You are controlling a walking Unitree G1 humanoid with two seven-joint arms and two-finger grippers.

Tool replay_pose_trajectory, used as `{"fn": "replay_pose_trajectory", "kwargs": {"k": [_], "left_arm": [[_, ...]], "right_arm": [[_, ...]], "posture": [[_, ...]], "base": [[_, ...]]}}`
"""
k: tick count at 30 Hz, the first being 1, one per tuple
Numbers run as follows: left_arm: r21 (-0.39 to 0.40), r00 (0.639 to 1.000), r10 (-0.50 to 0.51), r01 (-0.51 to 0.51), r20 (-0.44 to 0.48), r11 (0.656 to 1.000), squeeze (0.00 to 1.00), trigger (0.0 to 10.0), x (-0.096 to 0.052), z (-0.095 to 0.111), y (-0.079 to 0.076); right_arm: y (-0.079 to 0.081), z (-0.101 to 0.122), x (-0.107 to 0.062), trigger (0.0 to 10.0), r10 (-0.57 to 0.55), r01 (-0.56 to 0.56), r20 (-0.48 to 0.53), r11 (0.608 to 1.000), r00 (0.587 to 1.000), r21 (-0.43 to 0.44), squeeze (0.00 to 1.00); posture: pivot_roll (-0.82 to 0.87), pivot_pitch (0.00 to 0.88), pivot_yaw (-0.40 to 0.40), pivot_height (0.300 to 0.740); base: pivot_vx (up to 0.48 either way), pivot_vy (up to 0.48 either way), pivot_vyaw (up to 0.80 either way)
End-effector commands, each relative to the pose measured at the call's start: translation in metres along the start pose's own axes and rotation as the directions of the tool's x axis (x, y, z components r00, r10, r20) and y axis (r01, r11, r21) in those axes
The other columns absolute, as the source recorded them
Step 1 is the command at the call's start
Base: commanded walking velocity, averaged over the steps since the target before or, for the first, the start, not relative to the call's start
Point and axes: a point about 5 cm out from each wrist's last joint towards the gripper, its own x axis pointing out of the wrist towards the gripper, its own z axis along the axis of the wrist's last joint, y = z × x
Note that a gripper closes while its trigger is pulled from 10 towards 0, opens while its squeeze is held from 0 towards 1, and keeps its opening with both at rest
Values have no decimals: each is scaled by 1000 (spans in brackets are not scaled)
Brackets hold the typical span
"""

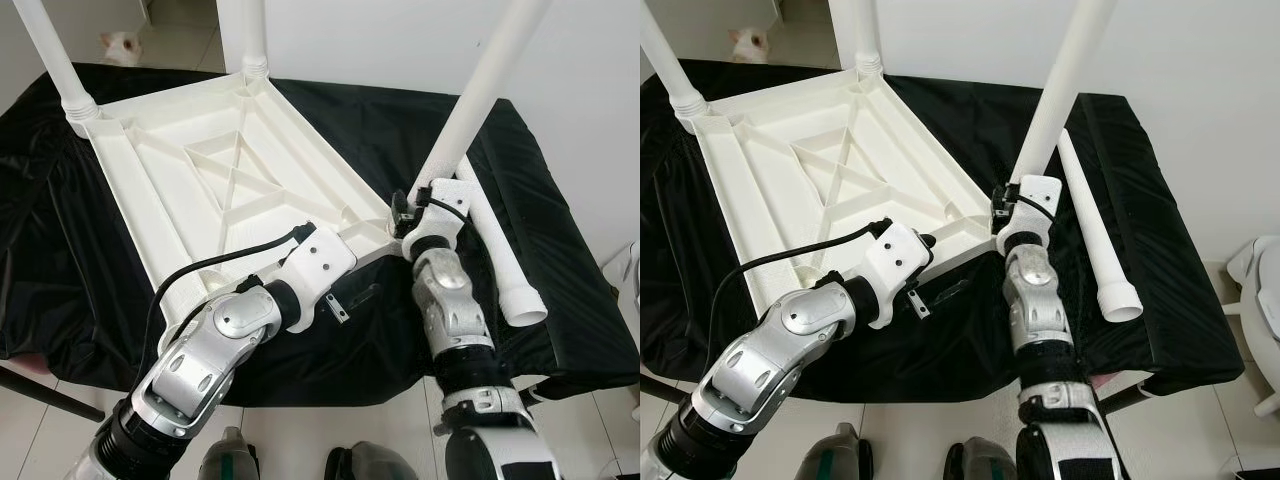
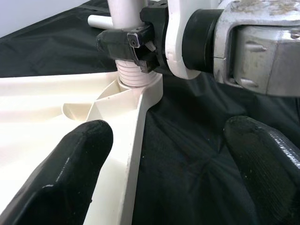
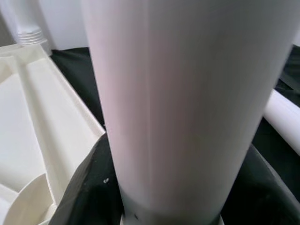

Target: Building children table

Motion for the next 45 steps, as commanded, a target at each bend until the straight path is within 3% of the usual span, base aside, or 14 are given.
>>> {"fn": "replay_pose_trajectory", "kwargs": {"k": [1,7,18,19,30,32,33,34,38,39,45], "left_arm": [[5,999,-42,42,2,999,0,10000,-1,1,-5],[6,999,-44,44,2,999,0,10000,-1,1,-6],[9,999,-39,39,1,999,0,10000,0,0,-5],[9,999,-38,38,1,999,0,10000,0,0,-5],[18,1000,-31,31,-1,999,0,10000,0,1,-2],[21,1000,-26,26,-1,999,0,10000,0,2,0],[21,1000,-26,26,-1,999,0,10000,0,2,0],[22,1000,-25,25,-1,999,0,10000,0,2,1],[25,1000,-26,26,-1,999,0,10000,0,2,1],[29,1000,-26,26,-1,999,0,10000,0,3,2],[29,1000,-23,23,0,999,0,10000,1,3,3]], "right_arm": [[-8,3,-4,10000,-102,102,10,995,995,-2,0],[-7,4,-13,10000,-141,141,8,990,990,-14,0],[-14,3,-16,10000,-178,177,-3,983,984,-43,0],[-15,3,-16,10000,-176,176,-7,983,984,-46,1000],[-18,6,-1,10000,37,-37,-4,998,999,-41,1000],[-9,7,5,10000,240,-239,-30,970,970,34,1000],[-9,7,5,10000,240,-239,-30,970,970,34,1000],[-6,8,6,10000,335,-333,-36,942,942,40,0],[-6,7,7,10000,413,-412,-39,911,910,21,0],[-6,7,9,10000,472,-471,-53,881,880,33,0],[-16,8,17,10000,528,-529,-62,848,847,-13,0]], "posture": [[56,5,-56,740],[56,0,-62,740],[54,0,-64,740],[53,0,-63,740],[51,8,-62,740],[50,16,-58,740],[50,16,-58,740],[50,16,-58,740],[51,21,-58,740],[52,22,-58,740],[55,25,-59,740]], "base": [[0,0,0],[0,0,0],[0,0,0],[0,0,0],[0,0,0],[0,0,0],[0,0,0],[0,0,0],[0,0,0],[0,0,0],[0,0,0]]}}
